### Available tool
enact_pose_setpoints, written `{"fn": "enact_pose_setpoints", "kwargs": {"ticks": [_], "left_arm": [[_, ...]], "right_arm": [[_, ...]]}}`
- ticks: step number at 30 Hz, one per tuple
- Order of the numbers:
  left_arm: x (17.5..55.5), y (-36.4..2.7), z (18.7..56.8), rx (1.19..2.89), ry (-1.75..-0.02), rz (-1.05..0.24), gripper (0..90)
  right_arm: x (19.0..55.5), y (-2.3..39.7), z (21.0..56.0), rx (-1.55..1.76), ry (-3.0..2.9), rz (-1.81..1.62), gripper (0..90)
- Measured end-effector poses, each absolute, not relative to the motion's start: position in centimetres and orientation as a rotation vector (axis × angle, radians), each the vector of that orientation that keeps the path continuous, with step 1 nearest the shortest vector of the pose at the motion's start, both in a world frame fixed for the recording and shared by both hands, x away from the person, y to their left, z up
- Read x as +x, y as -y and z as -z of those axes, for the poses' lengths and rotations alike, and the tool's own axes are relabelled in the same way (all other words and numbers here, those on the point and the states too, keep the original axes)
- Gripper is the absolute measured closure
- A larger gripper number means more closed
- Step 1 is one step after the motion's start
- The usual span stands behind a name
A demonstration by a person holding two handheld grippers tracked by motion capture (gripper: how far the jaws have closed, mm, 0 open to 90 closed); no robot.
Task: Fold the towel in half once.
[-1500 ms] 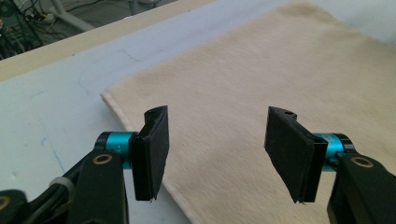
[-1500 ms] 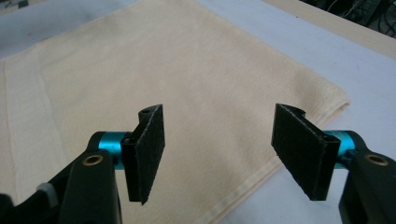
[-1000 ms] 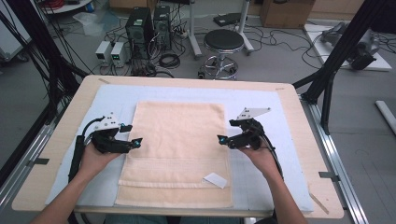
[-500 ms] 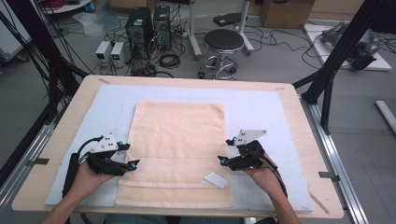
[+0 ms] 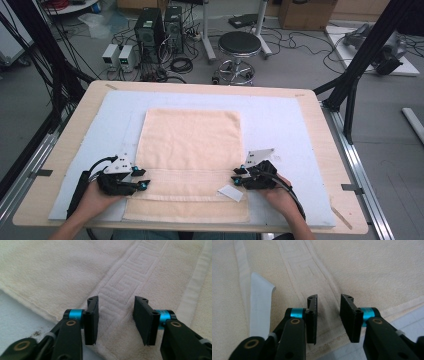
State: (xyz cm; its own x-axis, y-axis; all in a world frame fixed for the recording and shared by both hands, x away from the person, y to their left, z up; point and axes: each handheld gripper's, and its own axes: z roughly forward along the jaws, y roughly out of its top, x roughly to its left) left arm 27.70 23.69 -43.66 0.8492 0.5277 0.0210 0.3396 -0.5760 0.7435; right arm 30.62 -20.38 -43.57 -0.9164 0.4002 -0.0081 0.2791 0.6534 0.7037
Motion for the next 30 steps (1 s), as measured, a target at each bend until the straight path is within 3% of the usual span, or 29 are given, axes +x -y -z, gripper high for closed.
{"fn": "enact_pose_setpoints", "kwargs": {"ticks": [3,8,20,30], "left_arm": [[27.3,-23.4,43.7,2.237,-0.61,-0.313,70.8],[27.3,-23.5,43.3,2.227,-0.628,-0.309,84.1],[25.5,-24.2,40.0,2.142,-0.603,-0.37,85.5],[22.0,-24.7,38.3,2.13,-0.535,-0.349,85.3]], "right_arm": [[30.6,20.3,43.5,0.526,-2.716,-1.113,83.0],[30.6,20.4,43.2,0.521,-2.734,-1.129,87.1],[29.5,21.0,39.7,0.485,-2.663,-1.227,87.4],[25.7,21.6,36.8,0.396,-2.626,-1.283,87.1]]}}
